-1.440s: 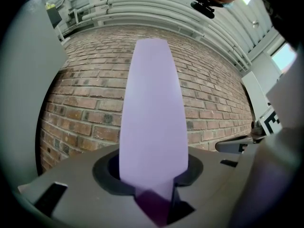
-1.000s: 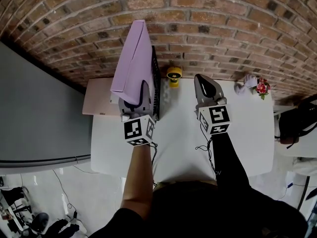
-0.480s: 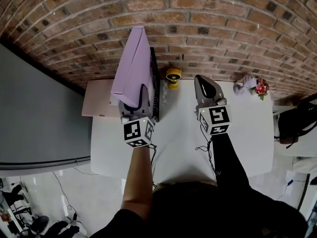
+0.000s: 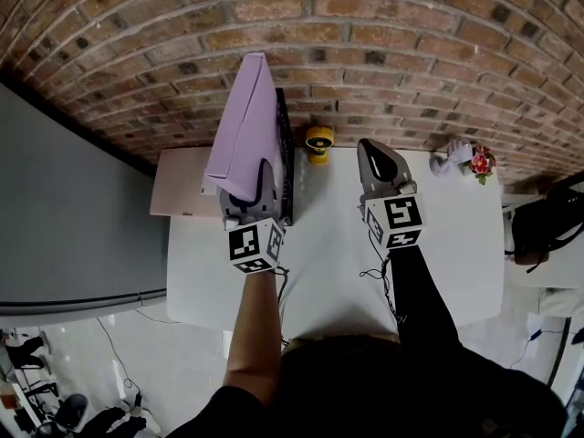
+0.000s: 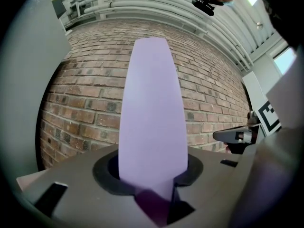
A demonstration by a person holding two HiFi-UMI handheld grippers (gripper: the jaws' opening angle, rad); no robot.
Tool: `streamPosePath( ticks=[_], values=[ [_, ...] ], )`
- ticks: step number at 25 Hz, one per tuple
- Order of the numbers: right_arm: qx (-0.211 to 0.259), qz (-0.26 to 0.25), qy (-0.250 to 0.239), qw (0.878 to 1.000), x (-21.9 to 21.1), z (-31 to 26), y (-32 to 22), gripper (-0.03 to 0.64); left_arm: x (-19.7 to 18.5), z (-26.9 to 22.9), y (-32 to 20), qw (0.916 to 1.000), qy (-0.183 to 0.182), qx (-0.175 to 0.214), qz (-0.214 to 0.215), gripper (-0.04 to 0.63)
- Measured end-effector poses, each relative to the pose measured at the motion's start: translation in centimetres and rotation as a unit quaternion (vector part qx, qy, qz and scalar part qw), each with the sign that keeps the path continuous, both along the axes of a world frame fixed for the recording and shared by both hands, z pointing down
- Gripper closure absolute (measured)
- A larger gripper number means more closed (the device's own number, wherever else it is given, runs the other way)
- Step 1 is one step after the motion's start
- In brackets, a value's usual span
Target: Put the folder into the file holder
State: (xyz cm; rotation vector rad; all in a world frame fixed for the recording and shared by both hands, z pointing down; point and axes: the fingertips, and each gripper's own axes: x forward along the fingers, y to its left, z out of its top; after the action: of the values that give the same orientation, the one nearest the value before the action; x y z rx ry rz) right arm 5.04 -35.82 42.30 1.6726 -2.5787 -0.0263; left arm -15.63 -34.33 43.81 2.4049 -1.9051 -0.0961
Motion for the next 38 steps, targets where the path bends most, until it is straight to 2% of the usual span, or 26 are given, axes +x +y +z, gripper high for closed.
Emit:
streamPosePath(
  ticks=[38],
  values=[
    [-0.012,-0.006,0.002,1.0,-1.0,1.2,-0.3,0.617,0.4,5.0,0.0,0.9971,-0.035,-0.066,0.013,0.445]
  ],
)
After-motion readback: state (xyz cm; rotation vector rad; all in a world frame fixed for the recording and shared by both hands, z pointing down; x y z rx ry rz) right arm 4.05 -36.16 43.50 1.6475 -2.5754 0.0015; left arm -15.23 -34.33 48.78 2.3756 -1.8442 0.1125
